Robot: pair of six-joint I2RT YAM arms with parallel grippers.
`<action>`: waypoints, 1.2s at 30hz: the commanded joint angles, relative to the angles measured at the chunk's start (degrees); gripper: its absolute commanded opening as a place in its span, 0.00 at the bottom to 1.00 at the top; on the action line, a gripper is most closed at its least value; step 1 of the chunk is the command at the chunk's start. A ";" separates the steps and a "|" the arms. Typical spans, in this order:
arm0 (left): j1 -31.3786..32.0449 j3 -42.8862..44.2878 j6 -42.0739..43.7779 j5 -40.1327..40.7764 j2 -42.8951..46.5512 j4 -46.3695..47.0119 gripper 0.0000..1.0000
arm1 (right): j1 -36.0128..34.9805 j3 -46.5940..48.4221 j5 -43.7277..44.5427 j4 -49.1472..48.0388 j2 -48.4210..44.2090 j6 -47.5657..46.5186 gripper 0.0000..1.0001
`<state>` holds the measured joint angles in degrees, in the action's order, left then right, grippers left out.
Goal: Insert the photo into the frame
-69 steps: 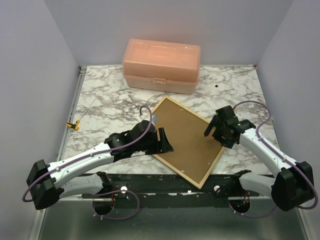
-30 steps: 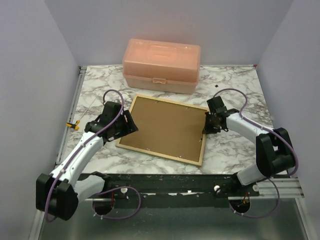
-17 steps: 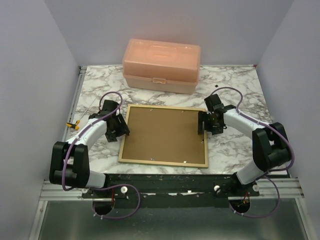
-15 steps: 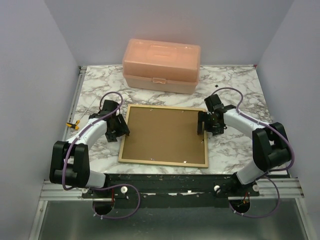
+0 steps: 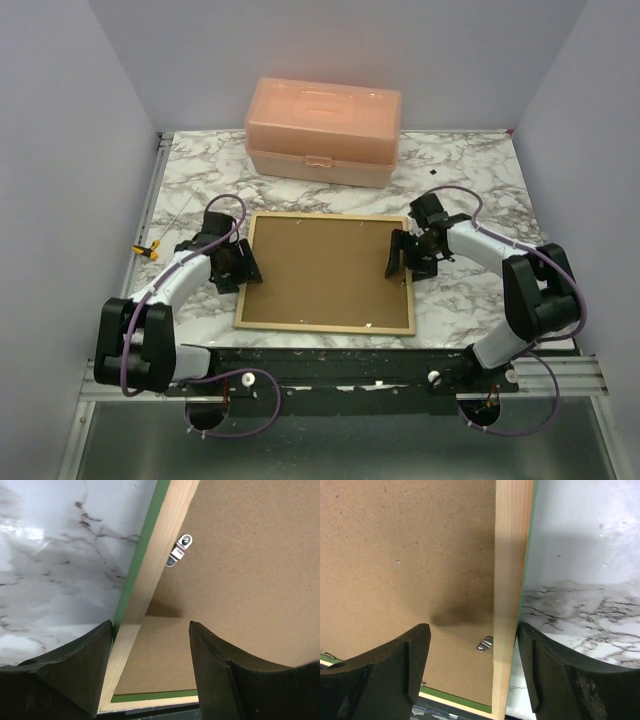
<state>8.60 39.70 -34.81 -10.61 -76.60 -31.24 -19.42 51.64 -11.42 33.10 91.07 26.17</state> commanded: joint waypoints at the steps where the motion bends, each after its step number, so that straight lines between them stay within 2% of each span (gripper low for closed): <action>1: 0.48 -0.17 -1.65 3.27 8.12 -0.86 0.63 | -2.34 3.31 -9.65 -1.82 4.82 -1.34 0.71; 6: 4.83 1.88 -2.18 5.30 15.40 -1.60 0.63 | -5.81 7.27 -1.45 3.18 5.89 -0.88 0.71; 11: 15.03 4.76 -4.40 5.60 15.06 0.91 0.58 | -5.75 6.27 8.01 6.52 3.04 3.17 0.72; 14: 21.42 7.03 -6.02 5.78 10.72 2.60 0.46 | -5.80 4.64 9.83 7.16 1.05 5.08 0.72; 18: 28.28 9.62 -8.01 6.40 3.25 4.43 0.23 | -5.80 1.38 8.75 5.41 -2.02 7.29 0.71; 23: 34.23 13.96 -8.86 7.17 -7.07 4.09 0.00 | -5.77 -1.32 10.71 2.79 -4.11 10.36 0.69; 28: 36.61 16.02 -9.92 7.97 -12.90 3.10 0.00 | -5.67 -2.34 9.65 -1.03 -5.02 12.87 0.67; 36: 36.81 15.50 -11.31 7.62 -18.40 2.59 0.00 | -5.71 -2.76 8.56 -5.32 -2.25 13.92 0.64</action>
<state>45.19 54.65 -44.71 -4.49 -92.73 -27.55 -25.21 49.63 -3.05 31.27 87.50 38.59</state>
